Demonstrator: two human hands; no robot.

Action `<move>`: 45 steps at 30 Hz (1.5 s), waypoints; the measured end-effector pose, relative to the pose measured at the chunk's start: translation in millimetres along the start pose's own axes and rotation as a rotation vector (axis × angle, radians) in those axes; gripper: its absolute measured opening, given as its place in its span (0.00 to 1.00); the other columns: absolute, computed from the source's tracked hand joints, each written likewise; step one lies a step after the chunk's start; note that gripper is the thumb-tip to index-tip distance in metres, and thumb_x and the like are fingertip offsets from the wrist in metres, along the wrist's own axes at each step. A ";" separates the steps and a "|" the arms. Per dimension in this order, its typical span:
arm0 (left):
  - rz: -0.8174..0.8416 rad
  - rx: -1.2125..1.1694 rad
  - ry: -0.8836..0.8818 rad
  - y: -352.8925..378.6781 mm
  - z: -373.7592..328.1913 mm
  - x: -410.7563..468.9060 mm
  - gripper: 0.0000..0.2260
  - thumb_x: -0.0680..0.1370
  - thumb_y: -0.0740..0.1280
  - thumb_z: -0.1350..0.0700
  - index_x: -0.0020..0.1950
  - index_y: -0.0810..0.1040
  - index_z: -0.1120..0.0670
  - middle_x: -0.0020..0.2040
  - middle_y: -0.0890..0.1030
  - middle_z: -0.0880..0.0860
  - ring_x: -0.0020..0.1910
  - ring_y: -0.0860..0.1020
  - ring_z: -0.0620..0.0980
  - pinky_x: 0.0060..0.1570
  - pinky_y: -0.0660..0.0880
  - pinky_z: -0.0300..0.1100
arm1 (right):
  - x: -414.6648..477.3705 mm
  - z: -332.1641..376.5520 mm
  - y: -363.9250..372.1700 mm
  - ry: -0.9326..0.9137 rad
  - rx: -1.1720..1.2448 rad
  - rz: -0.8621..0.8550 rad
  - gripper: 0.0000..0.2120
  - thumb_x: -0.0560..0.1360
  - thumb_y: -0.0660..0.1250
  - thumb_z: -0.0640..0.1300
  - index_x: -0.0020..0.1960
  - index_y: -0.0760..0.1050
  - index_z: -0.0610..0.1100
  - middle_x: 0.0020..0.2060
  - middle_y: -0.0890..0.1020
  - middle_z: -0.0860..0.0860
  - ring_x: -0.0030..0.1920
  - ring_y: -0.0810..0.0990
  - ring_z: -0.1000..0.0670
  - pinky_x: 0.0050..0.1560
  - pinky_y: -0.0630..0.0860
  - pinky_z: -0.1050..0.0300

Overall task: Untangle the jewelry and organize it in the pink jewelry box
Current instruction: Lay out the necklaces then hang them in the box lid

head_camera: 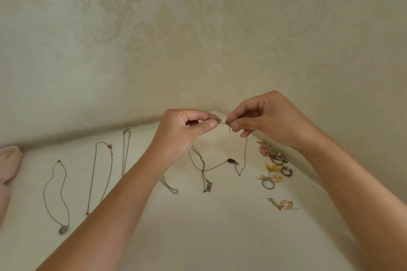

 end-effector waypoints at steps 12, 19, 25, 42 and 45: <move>-0.028 0.355 0.239 12.7 -30.0 -12.0 0.03 0.74 0.71 0.59 0.44 0.84 0.52 0.35 0.79 0.40 0.28 0.67 0.38 0.31 0.63 0.29 | 0.7 -2.2 -1.4 -0.002 0.020 -0.022 0.16 0.69 0.71 0.29 0.35 0.66 0.44 0.35 0.84 0.43 0.34 0.83 0.49 0.38 0.79 0.59; -0.079 0.415 0.280 9.8 -34.6 -12.6 0.03 0.74 0.71 0.61 0.43 0.84 0.54 0.30 0.74 0.33 0.32 0.70 0.29 0.34 0.62 0.24 | 0.4 -1.3 0.2 -0.002 0.033 -0.030 0.20 0.68 0.71 0.28 0.34 0.62 0.43 0.36 0.84 0.41 0.35 0.83 0.47 0.38 0.79 0.56; -0.081 0.479 0.360 14.6 -39.0 -14.1 0.03 0.74 0.70 0.62 0.44 0.84 0.56 0.41 0.81 0.45 0.35 0.70 0.26 0.37 0.63 0.23 | 1.9 -2.8 -0.8 -0.007 0.048 -0.052 0.21 0.68 0.71 0.28 0.33 0.61 0.44 0.35 0.84 0.39 0.34 0.83 0.47 0.39 0.80 0.53; -0.109 0.581 0.302 13.8 -34.4 -12.6 0.02 0.75 0.71 0.58 0.44 0.84 0.53 0.44 0.82 0.47 0.42 0.77 0.45 0.40 0.68 0.37 | 1.6 -0.3 0.7 -0.053 -0.028 -0.072 0.21 0.68 0.72 0.28 0.32 0.62 0.43 0.34 0.84 0.42 0.35 0.84 0.46 0.40 0.81 0.53; -0.093 0.564 0.268 14.0 -31.6 -11.1 0.02 0.75 0.71 0.57 0.44 0.84 0.52 0.43 0.81 0.45 0.38 0.74 0.34 0.39 0.65 0.29 | 1.1 1.6 1.6 -0.081 -0.073 -0.067 0.20 0.68 0.71 0.28 0.31 0.62 0.43 0.33 0.84 0.44 0.36 0.84 0.47 0.41 0.81 0.52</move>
Point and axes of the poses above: each hand's wrist, its own x-axis towards the middle knuckle, its own y-axis out of the palm, z = x × y, the point moved 10 cm from there along x, towards the middle knuckle
